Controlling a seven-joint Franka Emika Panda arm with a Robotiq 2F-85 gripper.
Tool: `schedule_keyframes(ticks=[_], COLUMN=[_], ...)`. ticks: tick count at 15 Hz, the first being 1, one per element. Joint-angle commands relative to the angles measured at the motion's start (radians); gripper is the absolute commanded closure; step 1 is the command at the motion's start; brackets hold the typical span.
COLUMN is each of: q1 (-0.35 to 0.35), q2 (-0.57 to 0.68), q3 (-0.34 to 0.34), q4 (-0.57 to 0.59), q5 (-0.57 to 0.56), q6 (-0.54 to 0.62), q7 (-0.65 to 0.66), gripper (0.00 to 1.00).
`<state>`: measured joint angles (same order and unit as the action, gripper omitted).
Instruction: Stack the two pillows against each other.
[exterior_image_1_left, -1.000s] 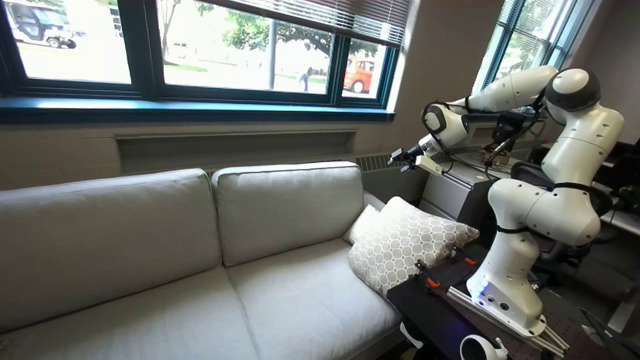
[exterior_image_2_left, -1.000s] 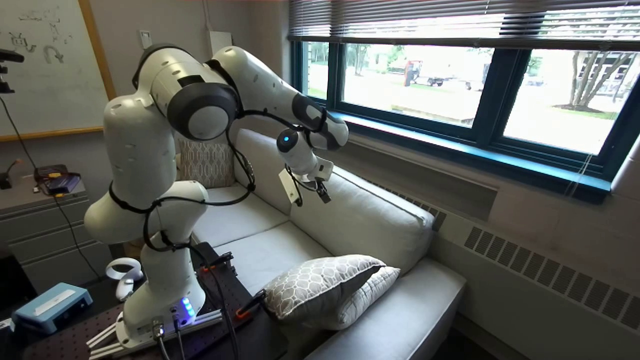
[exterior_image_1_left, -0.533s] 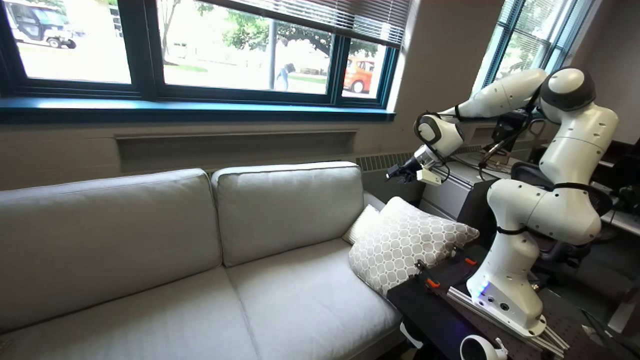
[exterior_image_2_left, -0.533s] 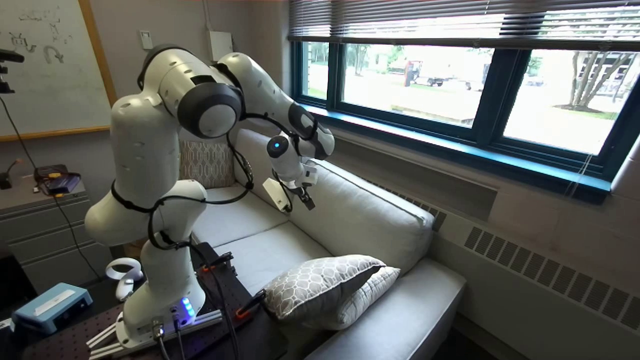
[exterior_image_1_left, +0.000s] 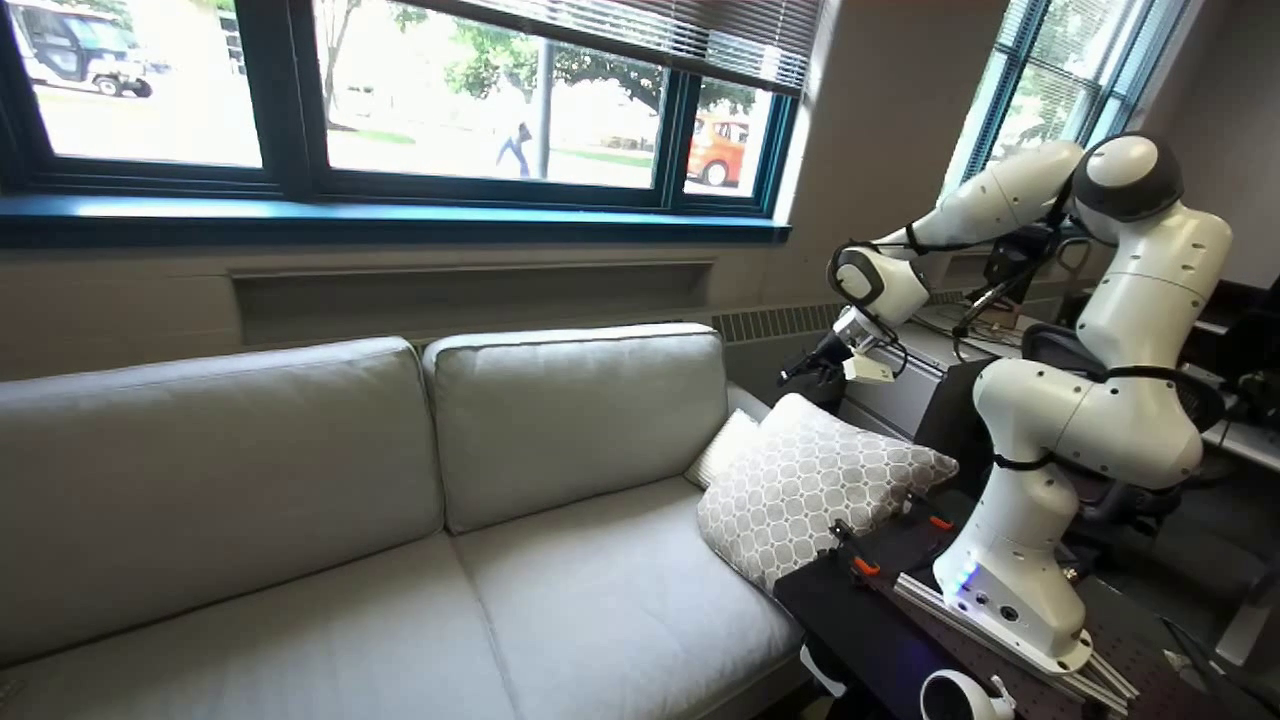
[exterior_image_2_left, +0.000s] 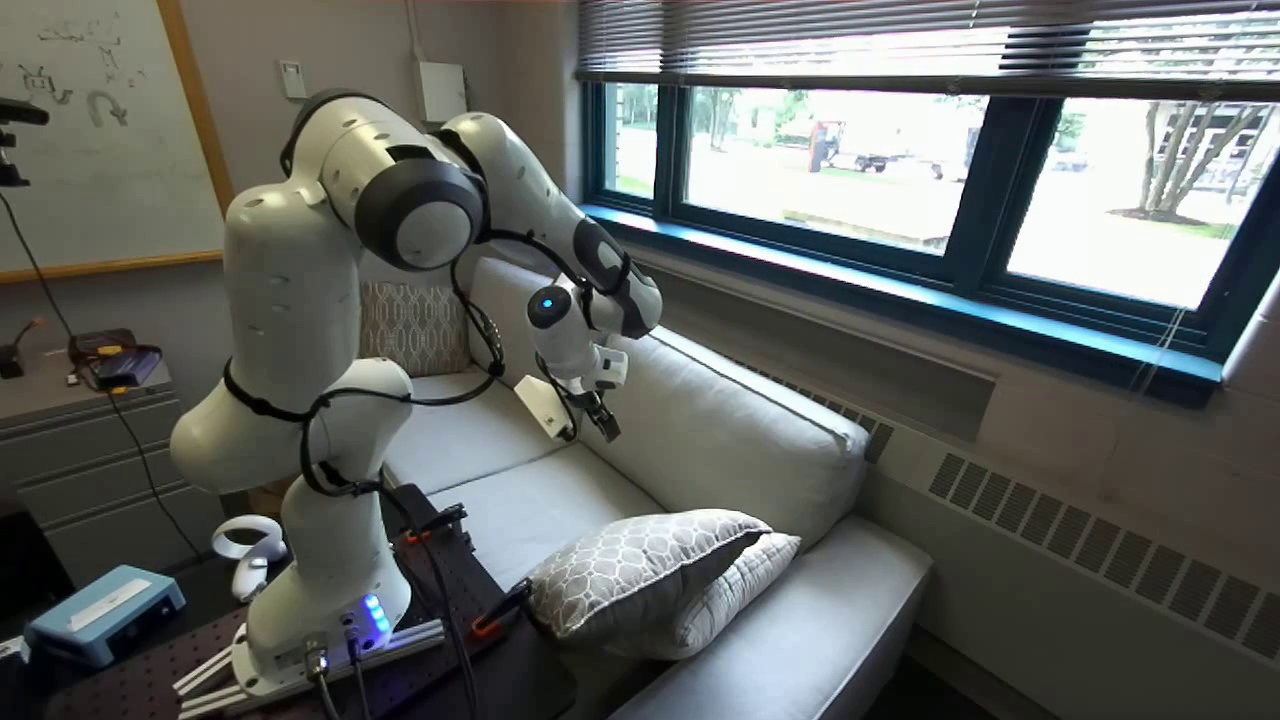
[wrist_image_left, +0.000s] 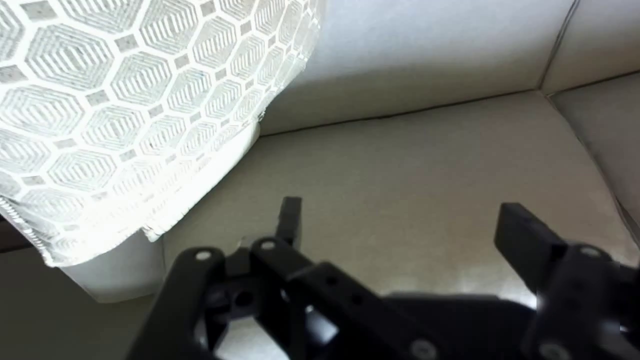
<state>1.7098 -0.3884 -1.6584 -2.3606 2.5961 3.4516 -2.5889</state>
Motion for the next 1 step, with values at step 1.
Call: schedule_keyframes(ticks=[1], q1=[0.033], q2=[0.024], q3=[-0.051], q4=[-0.030], q5=[-0.025], q6=[0.013], q7=[-0.013], gripper=[0.00])
